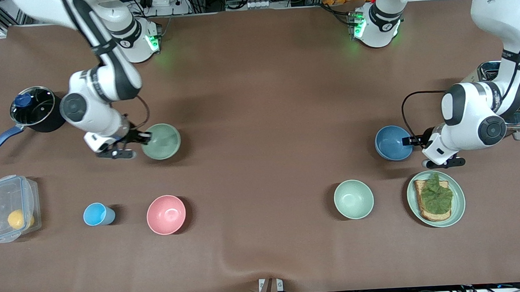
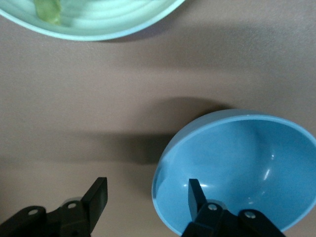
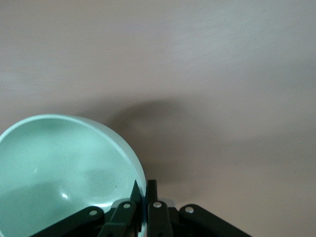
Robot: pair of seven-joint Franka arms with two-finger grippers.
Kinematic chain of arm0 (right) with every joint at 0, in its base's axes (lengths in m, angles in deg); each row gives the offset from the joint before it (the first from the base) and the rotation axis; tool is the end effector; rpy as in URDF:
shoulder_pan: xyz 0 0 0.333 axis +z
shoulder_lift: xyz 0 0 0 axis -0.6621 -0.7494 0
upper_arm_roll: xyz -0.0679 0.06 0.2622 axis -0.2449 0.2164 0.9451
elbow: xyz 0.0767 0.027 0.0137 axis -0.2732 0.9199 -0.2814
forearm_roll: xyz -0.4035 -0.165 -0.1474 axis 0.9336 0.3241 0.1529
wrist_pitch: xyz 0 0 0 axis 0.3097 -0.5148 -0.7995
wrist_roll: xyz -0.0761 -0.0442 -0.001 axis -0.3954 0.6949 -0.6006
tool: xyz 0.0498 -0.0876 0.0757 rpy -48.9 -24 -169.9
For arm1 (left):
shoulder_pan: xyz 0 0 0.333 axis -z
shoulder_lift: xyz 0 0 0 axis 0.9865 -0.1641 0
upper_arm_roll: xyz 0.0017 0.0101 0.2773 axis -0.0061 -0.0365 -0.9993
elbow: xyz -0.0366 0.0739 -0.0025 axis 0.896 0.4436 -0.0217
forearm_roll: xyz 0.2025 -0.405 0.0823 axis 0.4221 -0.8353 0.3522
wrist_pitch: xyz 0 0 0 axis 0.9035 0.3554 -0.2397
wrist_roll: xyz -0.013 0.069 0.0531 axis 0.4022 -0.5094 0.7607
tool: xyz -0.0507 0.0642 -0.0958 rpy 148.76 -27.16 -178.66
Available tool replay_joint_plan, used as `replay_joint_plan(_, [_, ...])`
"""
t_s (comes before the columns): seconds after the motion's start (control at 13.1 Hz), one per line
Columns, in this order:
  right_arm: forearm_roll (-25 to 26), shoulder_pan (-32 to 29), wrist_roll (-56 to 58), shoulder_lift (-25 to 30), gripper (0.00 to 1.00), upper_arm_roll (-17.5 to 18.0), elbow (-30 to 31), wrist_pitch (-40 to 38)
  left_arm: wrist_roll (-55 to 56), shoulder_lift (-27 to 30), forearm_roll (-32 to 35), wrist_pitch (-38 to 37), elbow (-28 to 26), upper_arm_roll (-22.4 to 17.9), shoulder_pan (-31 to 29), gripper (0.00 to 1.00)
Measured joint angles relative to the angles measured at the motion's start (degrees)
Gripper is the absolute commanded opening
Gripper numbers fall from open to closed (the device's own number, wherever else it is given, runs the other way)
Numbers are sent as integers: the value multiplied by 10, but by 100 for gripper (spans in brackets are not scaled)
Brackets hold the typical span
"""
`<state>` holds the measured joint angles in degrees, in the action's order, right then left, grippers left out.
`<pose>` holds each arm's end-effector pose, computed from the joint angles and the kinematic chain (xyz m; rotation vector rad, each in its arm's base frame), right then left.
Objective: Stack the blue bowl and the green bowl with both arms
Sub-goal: 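Grasp the blue bowl with the left gripper while the right gripper grasps the green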
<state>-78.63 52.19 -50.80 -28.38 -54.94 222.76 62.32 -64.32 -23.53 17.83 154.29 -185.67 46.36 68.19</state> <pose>0.5240 0.1469 0.1506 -3.0495 0.2795 0.1534 0.5983 0.0159 0.1110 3.0891 0.0527 -0.4268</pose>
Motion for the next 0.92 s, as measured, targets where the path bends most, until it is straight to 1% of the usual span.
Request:
replay_joint_plan(0.08, [-22, 36, -51, 1, 0, 2, -10, -1, 0, -3, 0, 1, 0, 0, 0, 56])
replay_joint_plan(0.23, [-79, 106, -125, 0, 0, 3, -27, 5, 0, -7, 0, 2, 0, 0, 0, 37])
replay_joint_plan(0.31, [-100, 137, -156, -1, 0, 3, -32, 16, 0, -9, 0, 3, 0, 0, 1, 25])
replay_joint_plan(0.46, [-111, 190, -231, -9, 0, 2, -43, 40, 0, -11, 0, 6, 0, 0, 1, 0])
replay_joint_plan(0.61, [-111, 243, -306, -36, 0, 2, -60, 83, 0, -11, 0, 7, 0, 0, 1, 0])
replay_joint_plan(0.77, [-111, 290, -359, -78, 0, 2, -72, 143, -1, -8, -1, 6, 5, 3, 2, 0])
replay_joint_plan(0.92, [-112, 314, -393, -110, 0, 2, -84, 171, -1, -8, -1, 7, 8, 3, 2, 0])
